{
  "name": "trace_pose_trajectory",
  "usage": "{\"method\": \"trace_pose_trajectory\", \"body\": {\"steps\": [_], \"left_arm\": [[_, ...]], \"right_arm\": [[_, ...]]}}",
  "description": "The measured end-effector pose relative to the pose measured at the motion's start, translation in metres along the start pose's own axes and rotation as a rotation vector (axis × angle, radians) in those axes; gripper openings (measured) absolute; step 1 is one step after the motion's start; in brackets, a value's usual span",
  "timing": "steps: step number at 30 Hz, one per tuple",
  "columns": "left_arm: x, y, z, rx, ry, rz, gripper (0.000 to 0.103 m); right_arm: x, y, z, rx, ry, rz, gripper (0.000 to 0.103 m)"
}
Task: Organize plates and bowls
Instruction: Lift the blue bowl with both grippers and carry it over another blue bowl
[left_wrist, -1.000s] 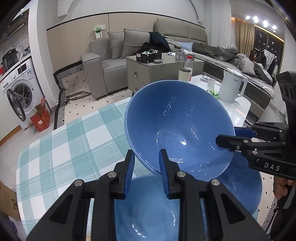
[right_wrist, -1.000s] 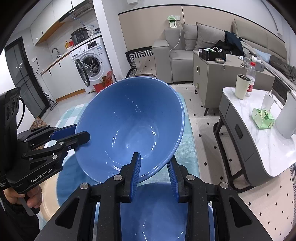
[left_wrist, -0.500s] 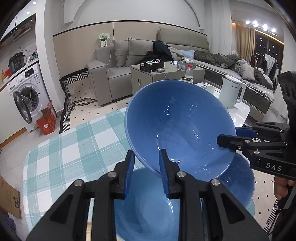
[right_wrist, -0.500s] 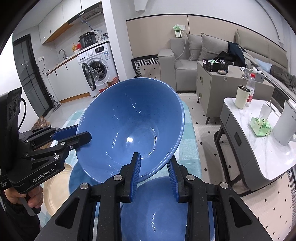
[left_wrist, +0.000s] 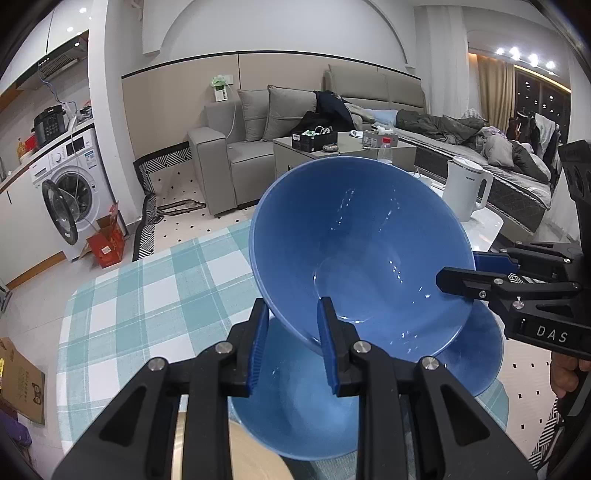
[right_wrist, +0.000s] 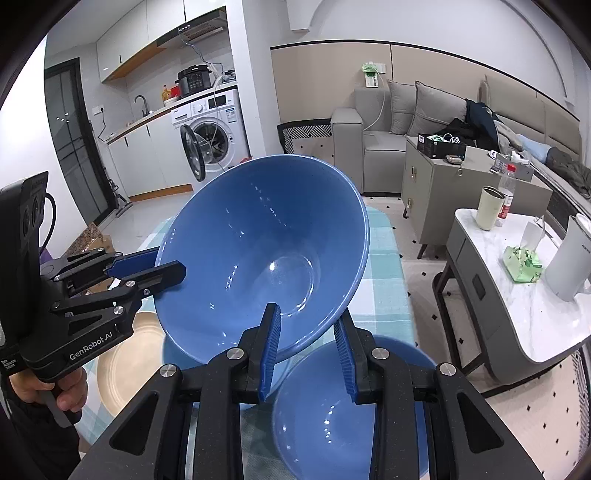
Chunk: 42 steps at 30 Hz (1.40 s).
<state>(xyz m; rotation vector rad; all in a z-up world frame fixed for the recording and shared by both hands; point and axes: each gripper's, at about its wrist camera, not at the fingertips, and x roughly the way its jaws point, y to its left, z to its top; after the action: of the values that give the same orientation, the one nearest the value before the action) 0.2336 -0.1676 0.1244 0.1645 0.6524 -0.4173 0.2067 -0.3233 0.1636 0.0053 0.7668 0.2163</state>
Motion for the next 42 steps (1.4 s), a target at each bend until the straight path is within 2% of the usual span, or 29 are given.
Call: {"method": "trace_pose_trajectory", "body": {"steps": [21, 42], "left_arm": [[-0.02, 0.02, -0.026, -0.036, 0.005, 0.049, 0.025], [-0.006, 0.028, -0.056, -0.067, 0.064, 0.043, 0.025]], "right_arm": [[0.008, 0.031, -0.011, -0.053, 0.036, 0.055, 0.03], [0.04, 0.041, -0.037, -0.062, 0.12, 0.077, 0.03]]}}
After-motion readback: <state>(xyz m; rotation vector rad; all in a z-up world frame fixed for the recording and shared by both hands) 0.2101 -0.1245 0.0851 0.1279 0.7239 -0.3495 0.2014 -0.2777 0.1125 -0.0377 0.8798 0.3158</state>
